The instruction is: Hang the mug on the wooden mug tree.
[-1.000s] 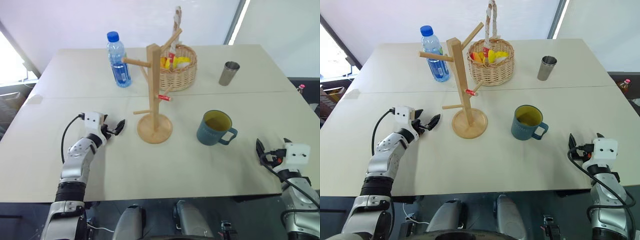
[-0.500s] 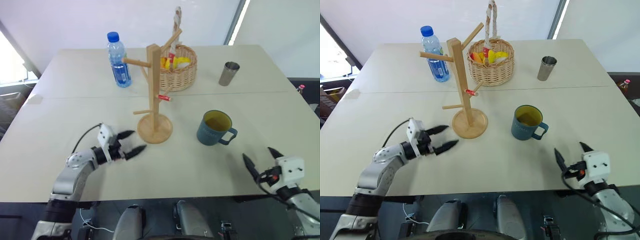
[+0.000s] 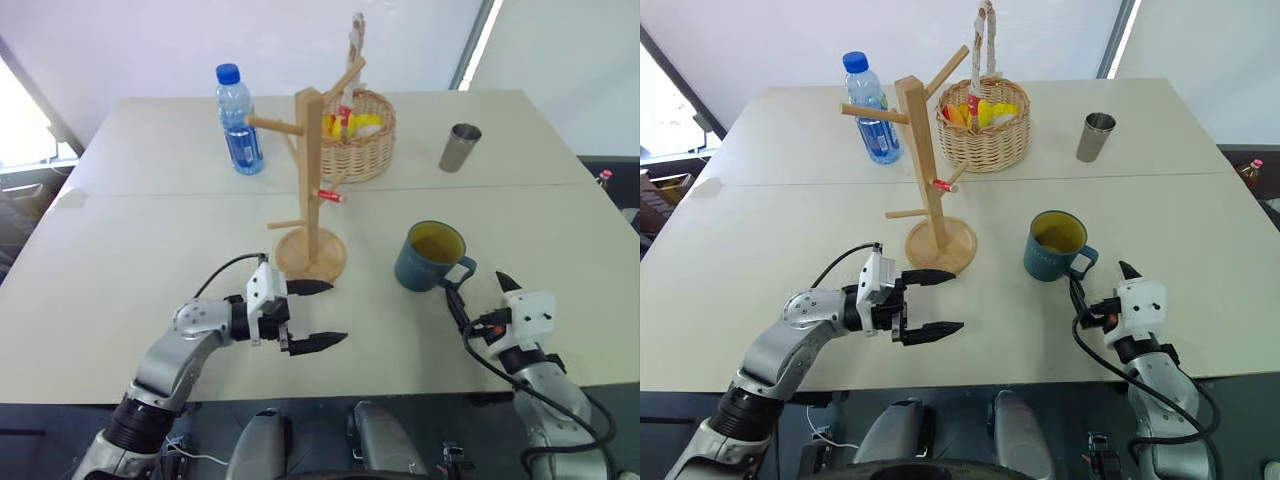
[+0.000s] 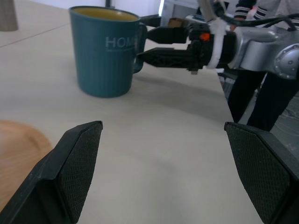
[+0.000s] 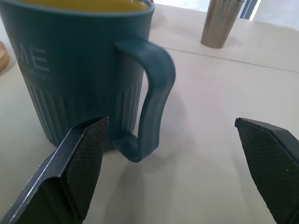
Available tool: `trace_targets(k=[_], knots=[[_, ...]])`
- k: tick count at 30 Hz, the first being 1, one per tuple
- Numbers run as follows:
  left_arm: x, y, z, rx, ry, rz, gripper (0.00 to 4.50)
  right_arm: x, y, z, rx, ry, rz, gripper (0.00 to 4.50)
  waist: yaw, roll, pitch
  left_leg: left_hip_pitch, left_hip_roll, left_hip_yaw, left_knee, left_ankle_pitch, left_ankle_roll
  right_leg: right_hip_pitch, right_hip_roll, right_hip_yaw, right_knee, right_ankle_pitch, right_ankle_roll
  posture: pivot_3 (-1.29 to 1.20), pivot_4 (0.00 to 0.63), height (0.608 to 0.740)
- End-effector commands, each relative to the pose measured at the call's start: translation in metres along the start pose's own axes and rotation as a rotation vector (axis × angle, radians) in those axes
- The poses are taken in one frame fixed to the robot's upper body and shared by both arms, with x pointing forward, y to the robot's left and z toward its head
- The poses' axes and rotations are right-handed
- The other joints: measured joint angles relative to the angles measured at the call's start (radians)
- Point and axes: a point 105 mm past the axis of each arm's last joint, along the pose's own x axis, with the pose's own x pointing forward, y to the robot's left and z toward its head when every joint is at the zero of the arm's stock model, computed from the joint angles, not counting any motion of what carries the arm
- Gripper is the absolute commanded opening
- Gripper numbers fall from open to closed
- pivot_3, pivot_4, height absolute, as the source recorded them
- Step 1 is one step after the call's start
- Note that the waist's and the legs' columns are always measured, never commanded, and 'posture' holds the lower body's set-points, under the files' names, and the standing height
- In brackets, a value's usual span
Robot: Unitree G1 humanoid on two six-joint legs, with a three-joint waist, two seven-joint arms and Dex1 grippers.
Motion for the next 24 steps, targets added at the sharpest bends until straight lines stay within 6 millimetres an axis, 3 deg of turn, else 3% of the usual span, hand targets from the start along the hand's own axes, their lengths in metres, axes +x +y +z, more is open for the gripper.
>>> trace_targets(k=[1, 18, 21, 24], knots=[[0.002, -0.004, 0.007, 0.046, -0.013, -0.010, 4.50, 0.005, -0.006, 0.004, 0.000, -0.022, -0.045, 4.46, -0.002, 0.000, 0.000, 0.000, 0.000, 0.000, 0.000, 0.000, 0.000, 0.000, 0.000, 0.000, 0.000, 0.000, 0.000, 0.00, 0.150, 0.740], [-0.002, -0.004, 0.003, 0.064, -0.013, 0.038, 4.50, 0.022, -0.005, -0.004, 0.056, -0.004, -0.102, 4.46, -0.002, 0.000, 0.000, 0.001, 0.000, 0.000, 0.000, 0.000, 0.000, 0.000, 0.001, 0.000, 0.001, 0.000, 0.000, 0.00, 0.150, 0.740], [-0.003, -0.003, 0.003, 0.066, -0.011, 0.045, 4.50, 0.023, -0.001, -0.007, 0.062, 0.007, -0.105, 3.59, -0.002, 0.000, 0.000, 0.000, 0.000, 0.000, 0.000, 0.000, 0.000, 0.000, 0.001, 0.000, 0.001, 0.000, 0.000, 0.00, 0.150, 0.740], [-0.004, -0.003, 0.002, 0.068, -0.011, 0.049, 4.50, 0.023, 0.002, -0.008, 0.068, 0.008, -0.098, 2.05, -0.001, 0.000, 0.000, 0.000, 0.000, 0.000, 0.000, 0.000, 0.000, 0.000, 0.001, 0.000, 0.001, 0.000, 0.000, 0.00, 0.150, 0.740]])
